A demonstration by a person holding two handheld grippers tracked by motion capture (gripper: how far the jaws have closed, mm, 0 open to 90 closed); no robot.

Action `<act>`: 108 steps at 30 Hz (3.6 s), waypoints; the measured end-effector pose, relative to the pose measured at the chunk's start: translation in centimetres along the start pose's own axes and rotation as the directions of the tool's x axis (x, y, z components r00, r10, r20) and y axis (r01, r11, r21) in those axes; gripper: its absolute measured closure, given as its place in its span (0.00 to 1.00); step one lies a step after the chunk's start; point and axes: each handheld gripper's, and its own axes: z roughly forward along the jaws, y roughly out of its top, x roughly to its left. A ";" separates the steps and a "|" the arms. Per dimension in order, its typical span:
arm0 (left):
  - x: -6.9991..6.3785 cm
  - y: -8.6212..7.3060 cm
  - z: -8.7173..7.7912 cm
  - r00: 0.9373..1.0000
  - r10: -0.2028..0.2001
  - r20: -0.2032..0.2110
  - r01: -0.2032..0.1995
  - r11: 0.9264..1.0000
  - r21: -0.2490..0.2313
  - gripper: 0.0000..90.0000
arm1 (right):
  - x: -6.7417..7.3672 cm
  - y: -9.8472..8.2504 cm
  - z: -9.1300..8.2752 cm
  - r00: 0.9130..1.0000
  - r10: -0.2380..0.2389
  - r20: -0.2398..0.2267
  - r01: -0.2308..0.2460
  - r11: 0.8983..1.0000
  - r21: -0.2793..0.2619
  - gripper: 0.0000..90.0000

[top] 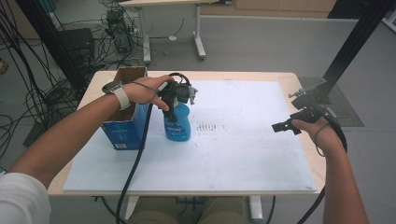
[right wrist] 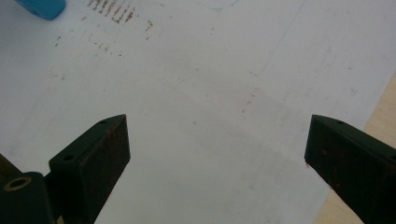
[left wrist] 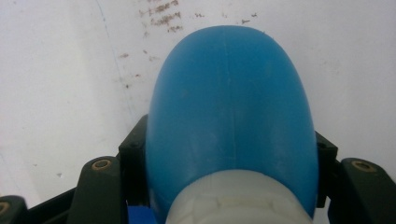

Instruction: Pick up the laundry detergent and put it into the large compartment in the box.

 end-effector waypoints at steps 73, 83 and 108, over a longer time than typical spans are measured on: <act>0.2 0.2 0.0 1.000 -0.023 0.006 0.023 1.000 0.012 0.42 | -0.4 -0.3 0.4 1.000 0.008 -0.005 -0.008 1.000 -0.001 0.07; 0.2 -0.1 -0.2 0.998 -0.056 0.002 0.056 0.998 0.007 0.42 | -0.4 -0.5 0.1 1.000 0.010 -0.001 -0.010 1.000 -0.006 0.07; 0.1 -1.0 -1.5 0.982 -0.189 0.015 0.189 0.982 -0.019 0.41 | 0.0 -0.6 -0.3 1.000 0.001 0.000 -0.001 1.000 -0.017 0.07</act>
